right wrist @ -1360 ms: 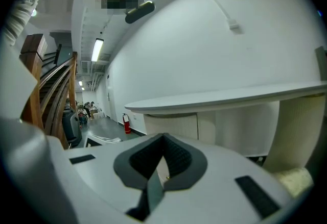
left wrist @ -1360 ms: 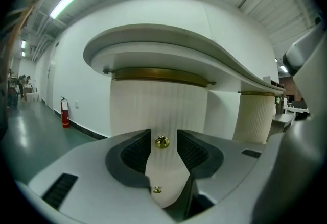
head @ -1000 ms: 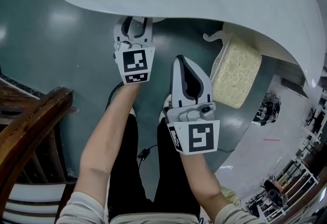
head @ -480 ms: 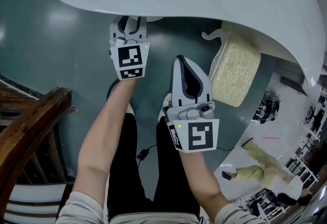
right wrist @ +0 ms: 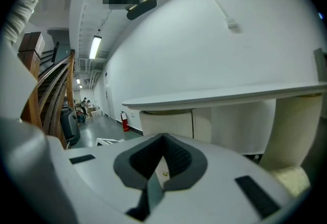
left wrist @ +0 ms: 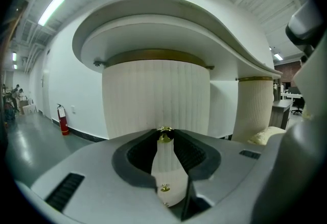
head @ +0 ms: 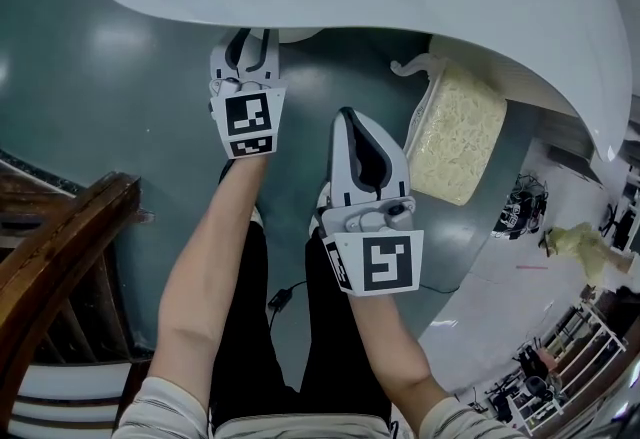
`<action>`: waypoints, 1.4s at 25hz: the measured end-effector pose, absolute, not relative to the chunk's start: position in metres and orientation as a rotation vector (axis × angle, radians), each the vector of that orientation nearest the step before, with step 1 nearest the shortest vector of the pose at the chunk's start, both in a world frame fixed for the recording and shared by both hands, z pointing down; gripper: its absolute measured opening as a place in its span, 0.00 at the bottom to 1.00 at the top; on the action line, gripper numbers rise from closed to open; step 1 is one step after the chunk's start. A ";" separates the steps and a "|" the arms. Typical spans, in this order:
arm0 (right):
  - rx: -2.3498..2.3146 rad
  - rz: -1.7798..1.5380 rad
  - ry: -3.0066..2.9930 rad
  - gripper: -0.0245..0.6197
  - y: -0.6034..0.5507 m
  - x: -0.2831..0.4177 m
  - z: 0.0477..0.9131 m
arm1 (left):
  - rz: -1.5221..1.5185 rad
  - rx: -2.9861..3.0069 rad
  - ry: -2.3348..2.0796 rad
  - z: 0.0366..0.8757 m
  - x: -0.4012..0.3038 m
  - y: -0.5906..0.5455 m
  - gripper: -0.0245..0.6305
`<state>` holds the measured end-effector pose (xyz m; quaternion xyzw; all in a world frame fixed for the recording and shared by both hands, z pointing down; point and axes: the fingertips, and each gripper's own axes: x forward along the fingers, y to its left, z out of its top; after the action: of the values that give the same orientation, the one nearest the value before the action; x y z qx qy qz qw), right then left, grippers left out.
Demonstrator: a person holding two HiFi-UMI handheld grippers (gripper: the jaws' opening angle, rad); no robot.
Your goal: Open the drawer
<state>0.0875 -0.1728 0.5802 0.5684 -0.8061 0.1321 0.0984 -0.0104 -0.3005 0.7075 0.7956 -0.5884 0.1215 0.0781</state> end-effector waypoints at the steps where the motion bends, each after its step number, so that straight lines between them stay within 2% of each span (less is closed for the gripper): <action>1: 1.685 0.393 -2.382 0.06 -0.172 0.089 0.580 | 0.359 2.385 -1.762 0.708 -0.010 -0.298 0.20; 35: 1.608 0.447 -2.377 0.06 -0.126 0.071 0.573 | 0.329 2.299 -1.742 0.715 -0.028 -0.197 0.20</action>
<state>0.0715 -0.1257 0.5730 0.5497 -0.8126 0.1529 0.1186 -0.0284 -0.1971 0.7147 0.7863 -0.5958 0.1124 0.1188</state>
